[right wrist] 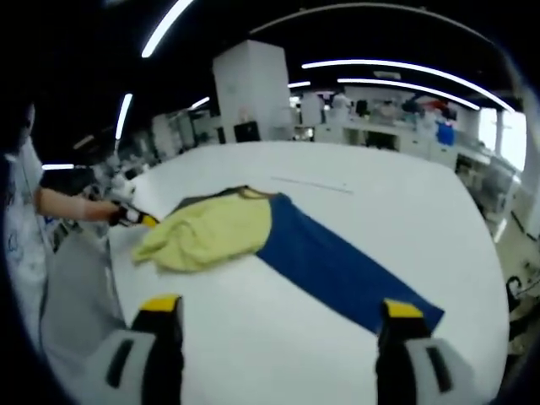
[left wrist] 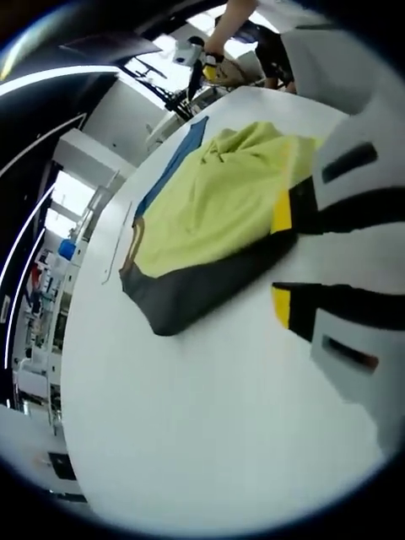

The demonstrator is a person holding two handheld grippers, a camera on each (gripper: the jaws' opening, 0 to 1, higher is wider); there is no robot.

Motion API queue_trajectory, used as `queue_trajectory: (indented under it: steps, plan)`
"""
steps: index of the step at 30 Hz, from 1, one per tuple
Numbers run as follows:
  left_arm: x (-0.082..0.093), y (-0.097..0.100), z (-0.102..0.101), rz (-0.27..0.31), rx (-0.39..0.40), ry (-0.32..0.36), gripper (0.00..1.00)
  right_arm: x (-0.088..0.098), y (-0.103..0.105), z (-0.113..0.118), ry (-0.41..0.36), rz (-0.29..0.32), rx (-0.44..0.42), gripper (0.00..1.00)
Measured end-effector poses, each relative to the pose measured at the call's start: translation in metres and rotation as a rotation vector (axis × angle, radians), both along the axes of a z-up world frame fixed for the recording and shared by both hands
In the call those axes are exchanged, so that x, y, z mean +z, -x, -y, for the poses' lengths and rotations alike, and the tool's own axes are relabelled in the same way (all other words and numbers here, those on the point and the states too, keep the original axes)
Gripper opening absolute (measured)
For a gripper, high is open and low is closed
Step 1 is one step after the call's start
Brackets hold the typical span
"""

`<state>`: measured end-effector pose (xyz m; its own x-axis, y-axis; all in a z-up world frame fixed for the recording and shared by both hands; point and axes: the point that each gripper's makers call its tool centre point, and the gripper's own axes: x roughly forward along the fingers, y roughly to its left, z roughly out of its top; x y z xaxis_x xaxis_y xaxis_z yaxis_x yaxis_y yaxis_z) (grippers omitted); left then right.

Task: Fold the garment on the visible template until the final outline fits inside the template.

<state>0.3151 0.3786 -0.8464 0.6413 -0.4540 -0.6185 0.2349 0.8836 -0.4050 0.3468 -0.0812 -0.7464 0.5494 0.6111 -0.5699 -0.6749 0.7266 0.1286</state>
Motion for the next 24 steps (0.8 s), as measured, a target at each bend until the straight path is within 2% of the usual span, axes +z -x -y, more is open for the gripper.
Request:
queue_trajectory:
  steps: [2,4,10,16,19,24]
  plan:
    - [-0.003,-0.001,-0.001,-0.002,0.005,-0.009,0.07,-0.001,0.001,0.0,0.005,0.001,0.003,0.94]
    - [-0.004,-0.002,0.0,-0.006,0.013,0.011,0.01,-0.003,0.001,0.002,0.011,-0.002,0.004,0.94]
    - [0.01,-0.007,0.005,0.025,0.027,0.031,0.0,-0.004,0.005,0.0,0.007,-0.007,0.001,0.93]
    - [0.048,-0.017,0.013,0.104,0.032,0.094,0.0,-0.005,0.007,0.002,0.003,-0.01,-0.004,0.92]
    - [0.072,-0.021,0.022,0.15,0.012,0.101,0.0,-0.006,0.007,0.003,0.002,-0.01,-0.006,0.92]
    - [0.097,-0.033,0.035,0.195,-0.016,0.127,0.0,-0.006,0.008,0.001,0.0,-0.013,-0.01,0.91]
